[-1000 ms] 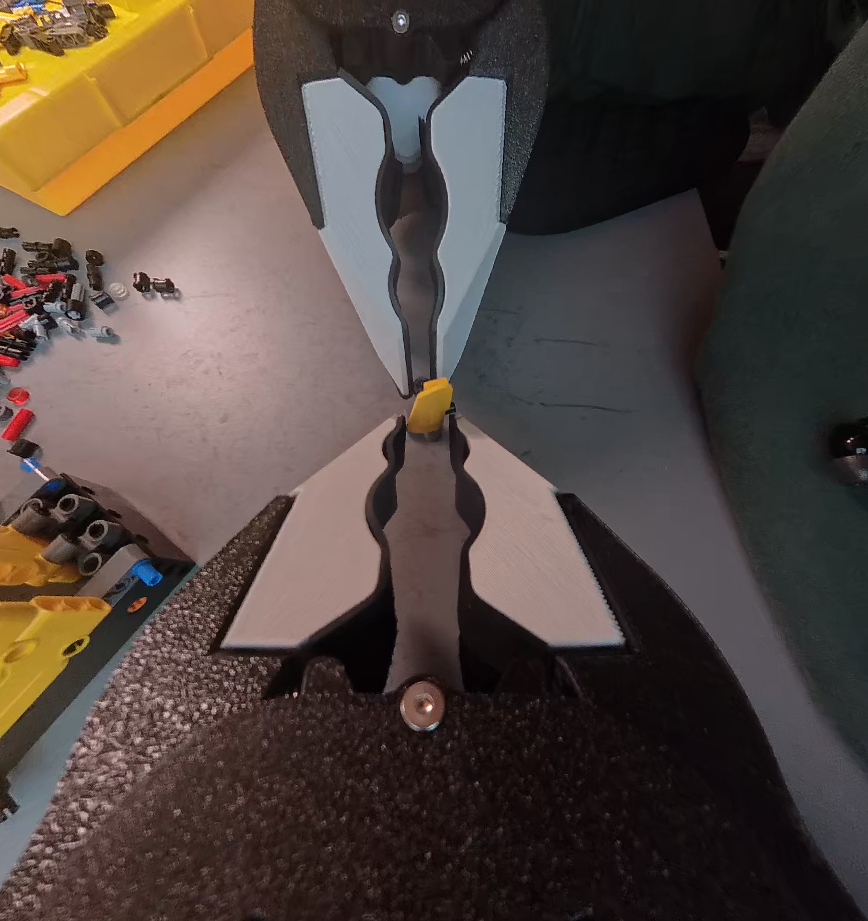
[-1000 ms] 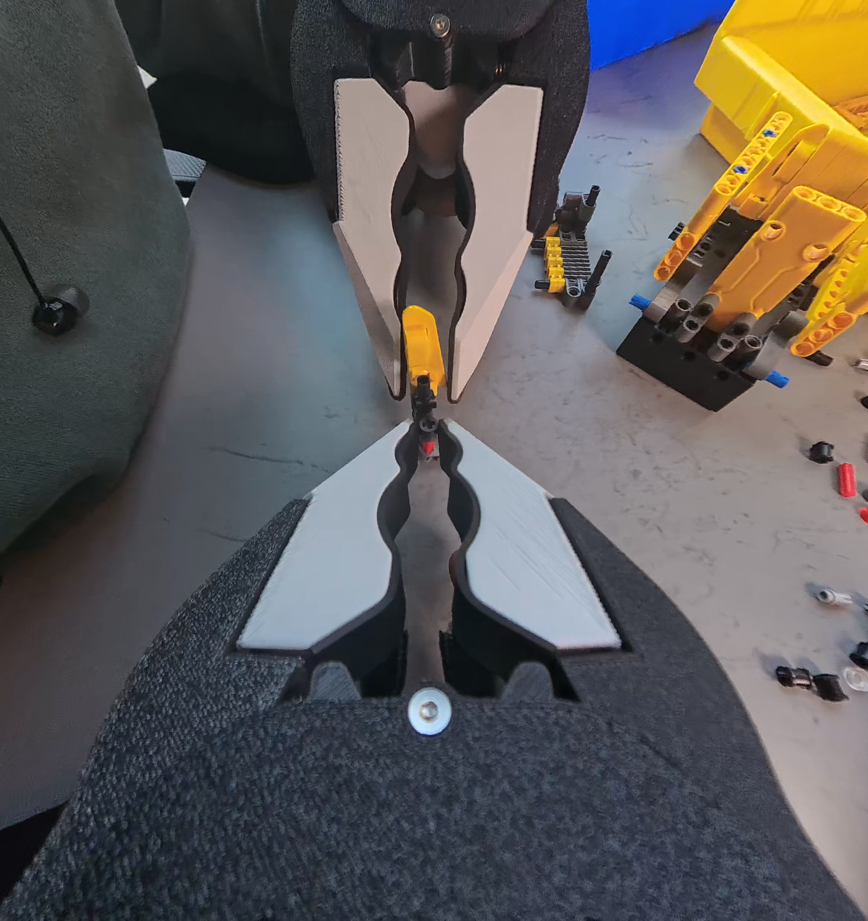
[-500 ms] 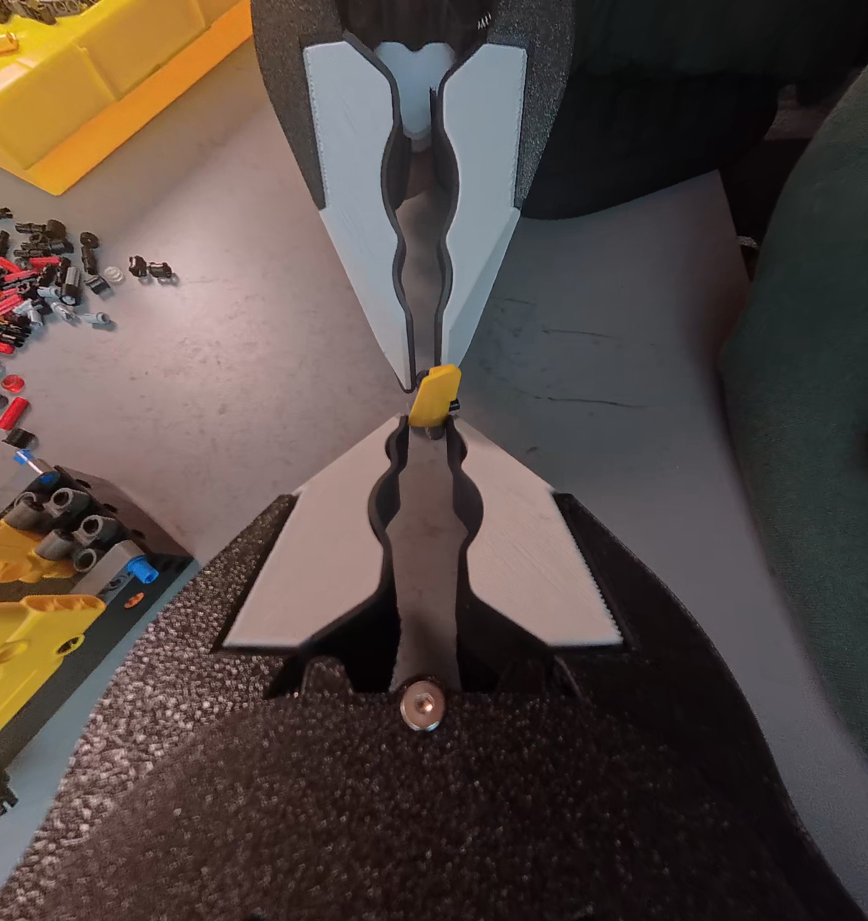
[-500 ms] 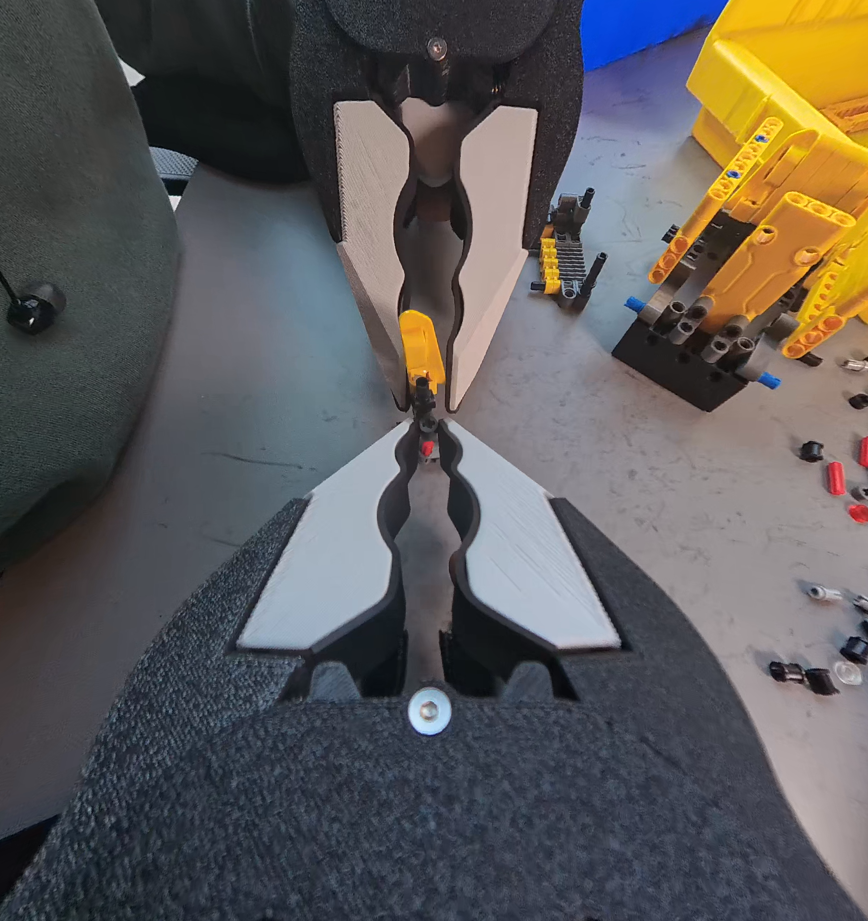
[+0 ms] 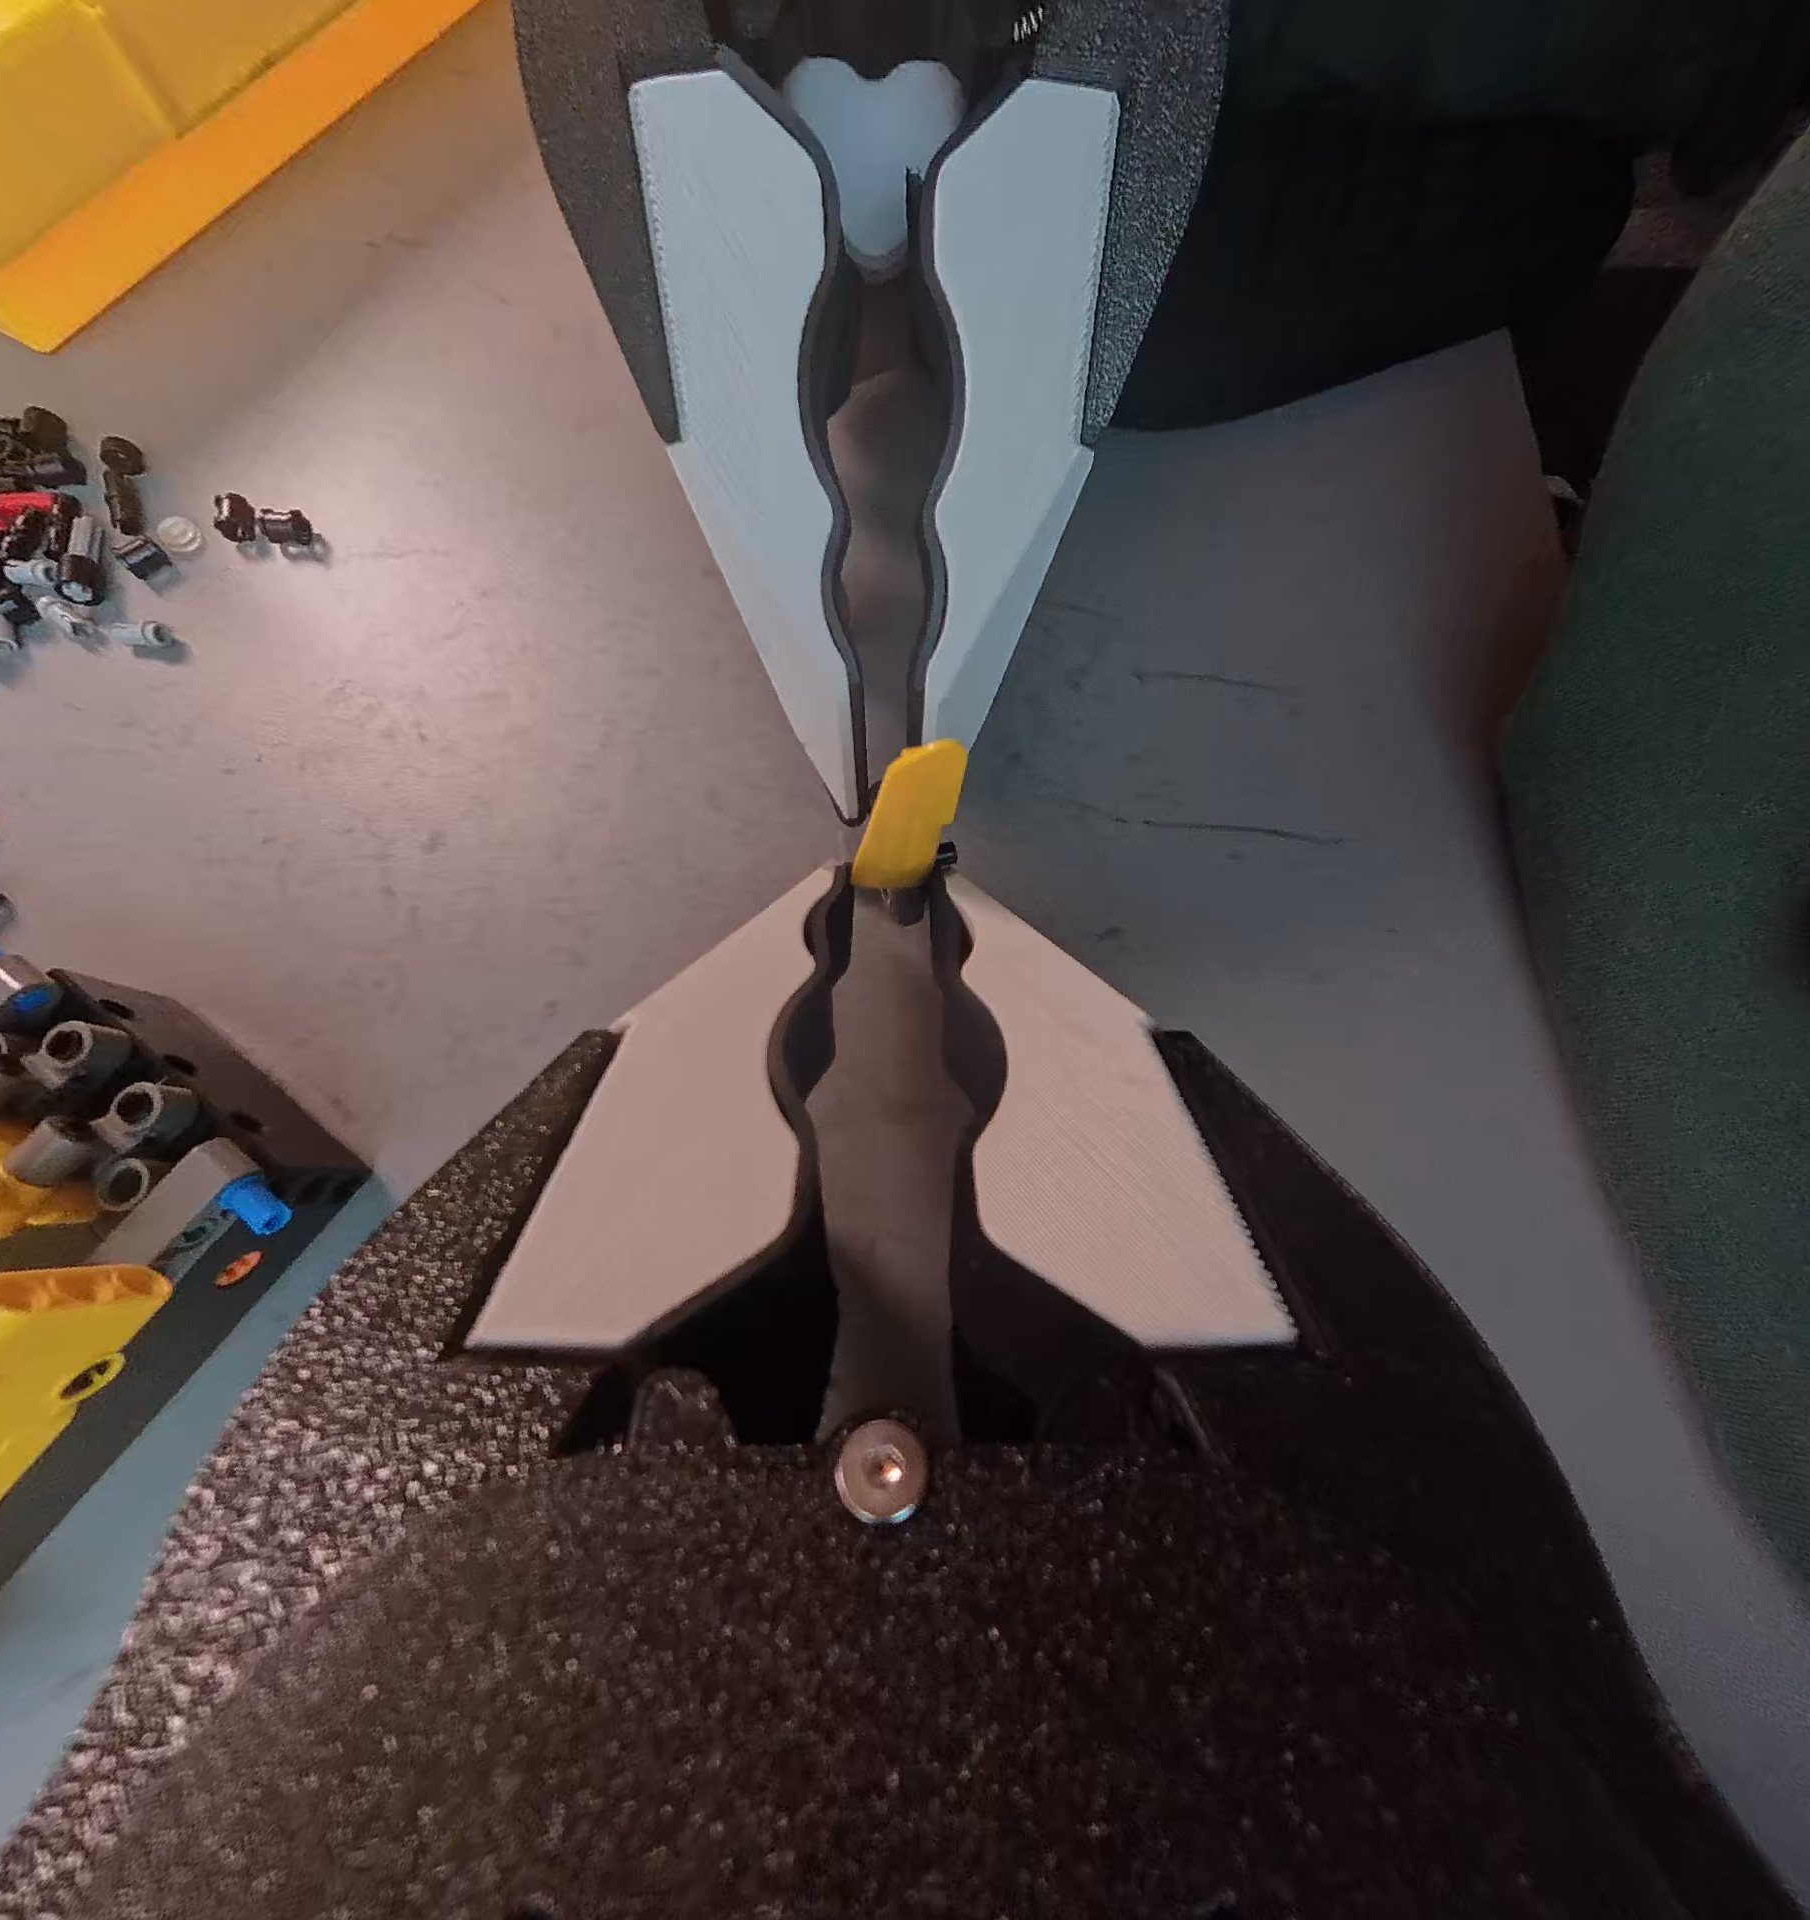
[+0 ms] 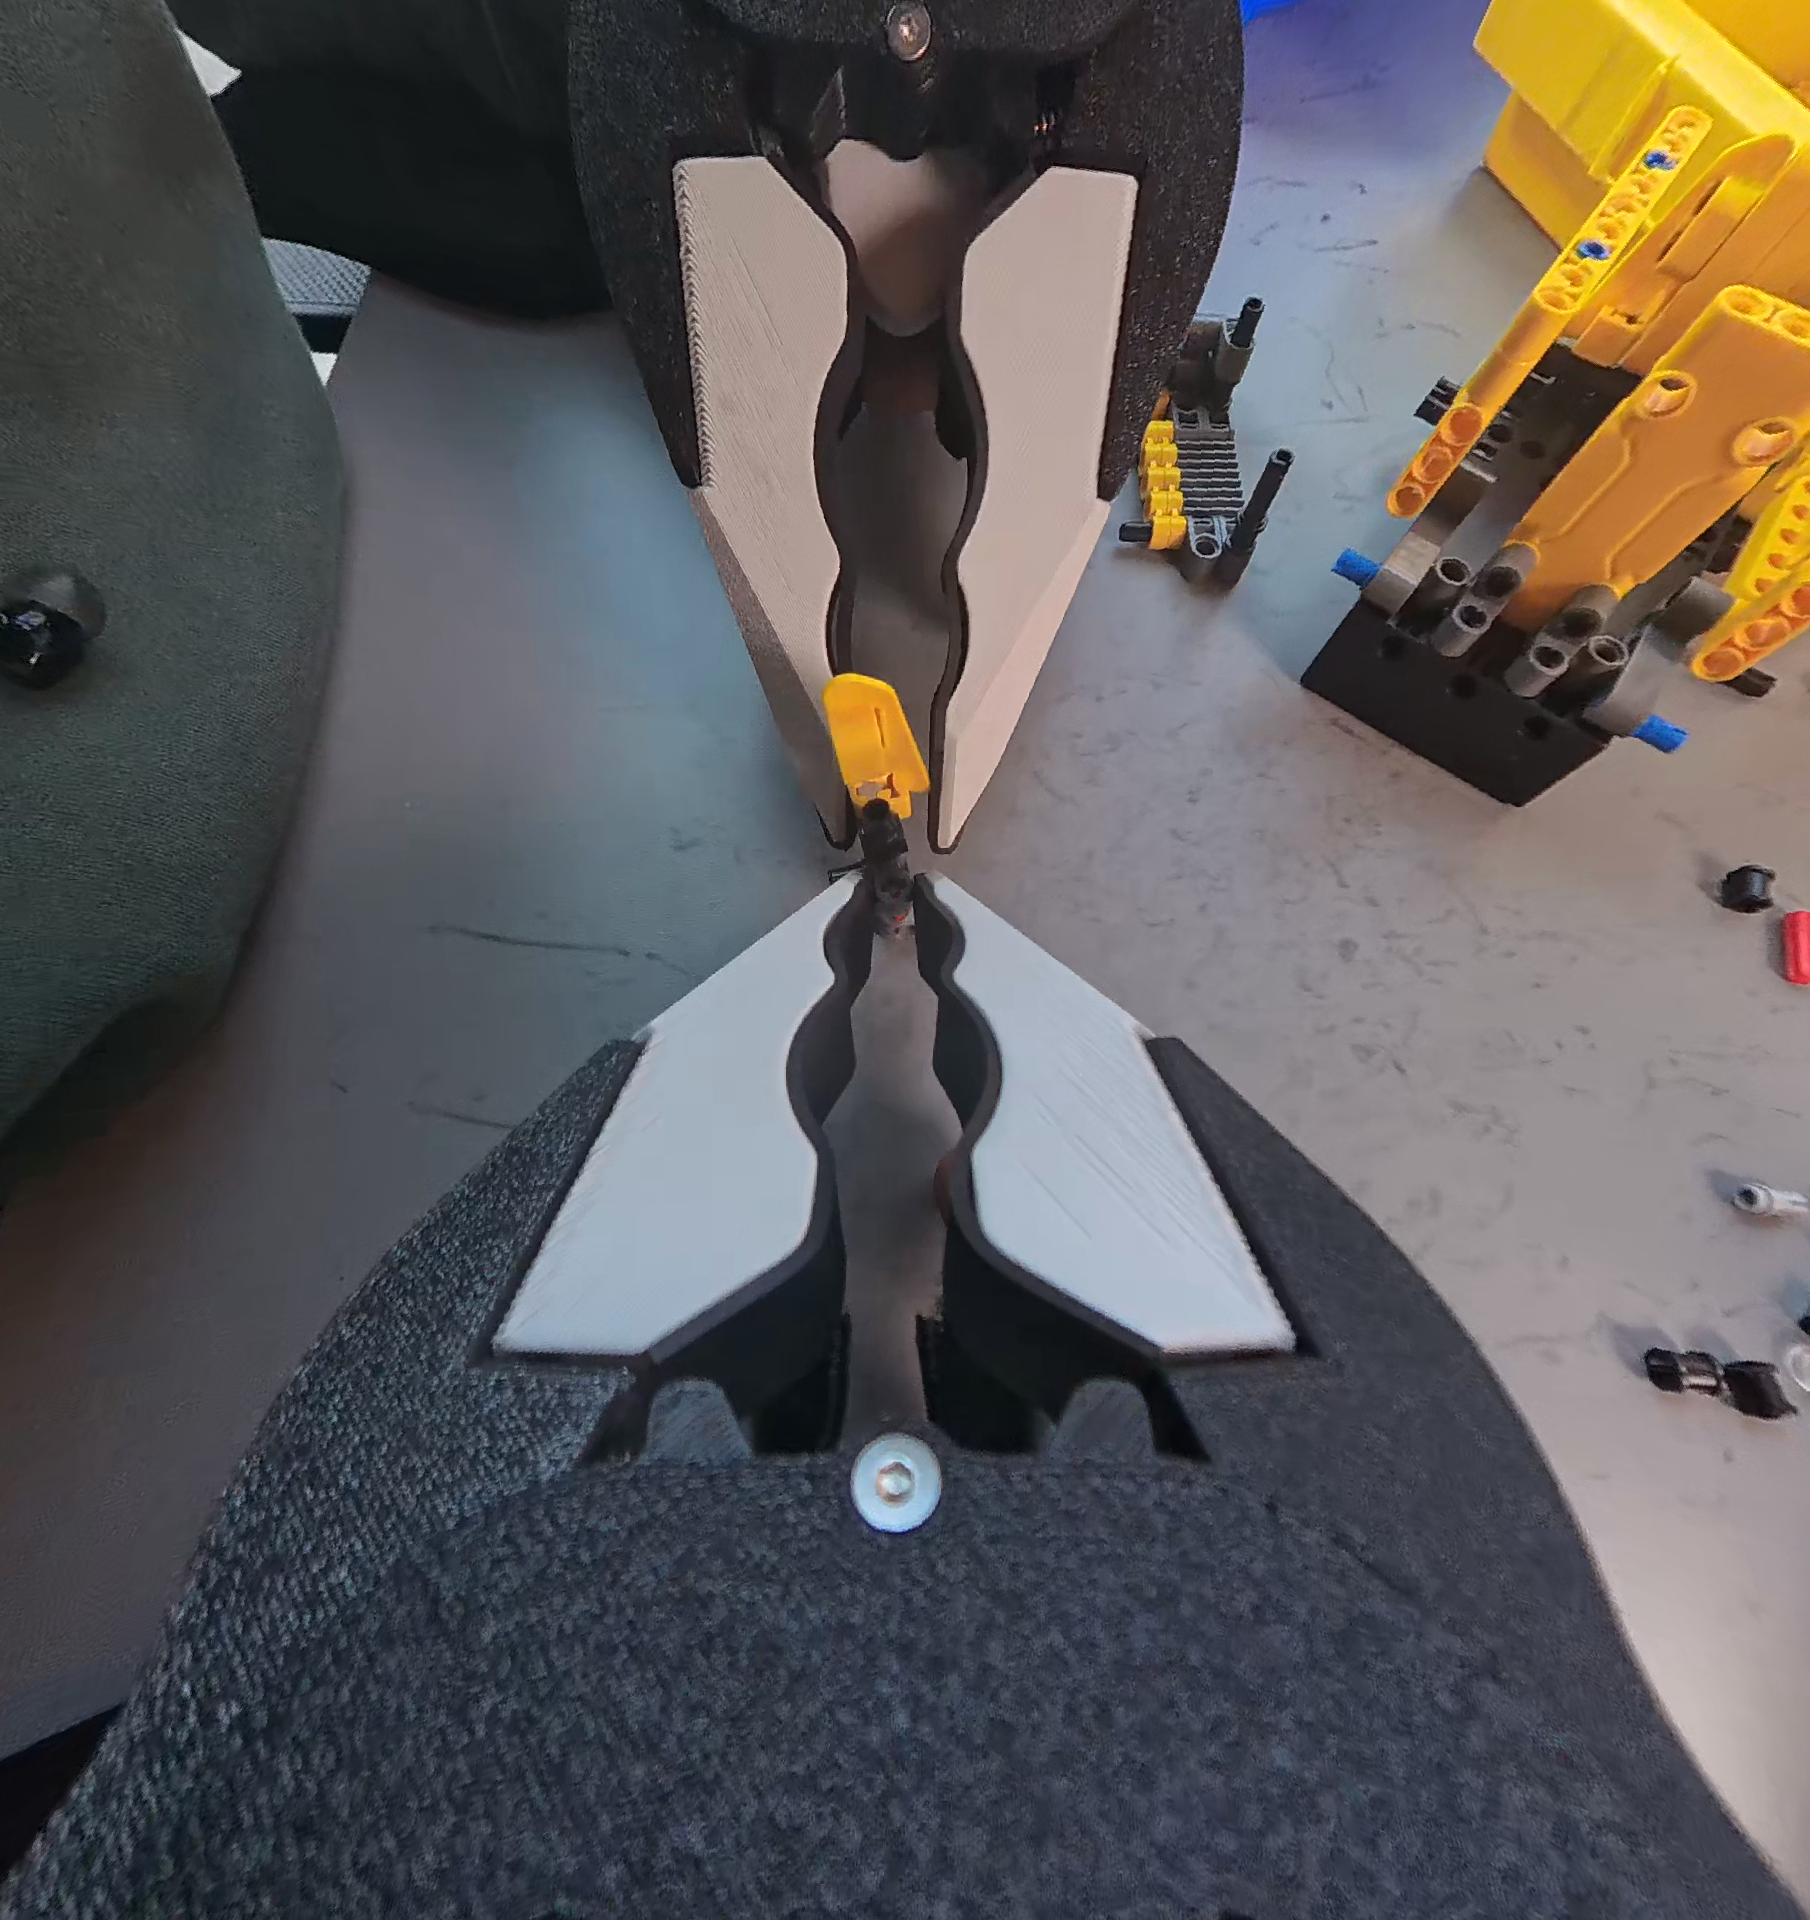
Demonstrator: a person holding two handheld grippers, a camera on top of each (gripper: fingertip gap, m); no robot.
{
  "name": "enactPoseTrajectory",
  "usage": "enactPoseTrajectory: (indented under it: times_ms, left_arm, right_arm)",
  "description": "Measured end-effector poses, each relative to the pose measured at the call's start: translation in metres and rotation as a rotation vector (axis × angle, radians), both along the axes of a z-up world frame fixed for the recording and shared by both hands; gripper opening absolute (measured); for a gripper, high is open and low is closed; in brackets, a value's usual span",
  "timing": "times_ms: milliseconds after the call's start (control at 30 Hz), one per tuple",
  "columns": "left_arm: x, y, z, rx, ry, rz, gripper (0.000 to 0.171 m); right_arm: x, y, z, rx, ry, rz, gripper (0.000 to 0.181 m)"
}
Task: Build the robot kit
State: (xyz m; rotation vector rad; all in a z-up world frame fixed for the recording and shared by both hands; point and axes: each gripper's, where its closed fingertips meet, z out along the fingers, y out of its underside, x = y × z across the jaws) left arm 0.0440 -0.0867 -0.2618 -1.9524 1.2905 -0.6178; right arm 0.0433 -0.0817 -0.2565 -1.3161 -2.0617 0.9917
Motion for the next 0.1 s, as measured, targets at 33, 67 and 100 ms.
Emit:
enactPoseTrajectory:
  times_ms: [33, 67, 100]
  left_arm:
    - [-0.0003, 0.0002, -0.0002, -0.003, -0.001, 0.0, 0.013]
    - [-0.0004, 0.0003, -0.0004, -0.006, -0.002, 0.001, 0.013]
    - [-0.0006, 0.0004, -0.0005, -0.009, -0.004, 0.002, 0.013]
  right_arm:
    - [-0.0002, 0.0002, 0.0, 0.0, 0.0, -0.002, 0.007]
    - [-0.0004, 0.0004, 0.0001, -0.001, 0.0, -0.003, 0.007]
    - [-0.0005, 0.0006, 0.0001, -0.002, -0.001, -0.005, 0.006]
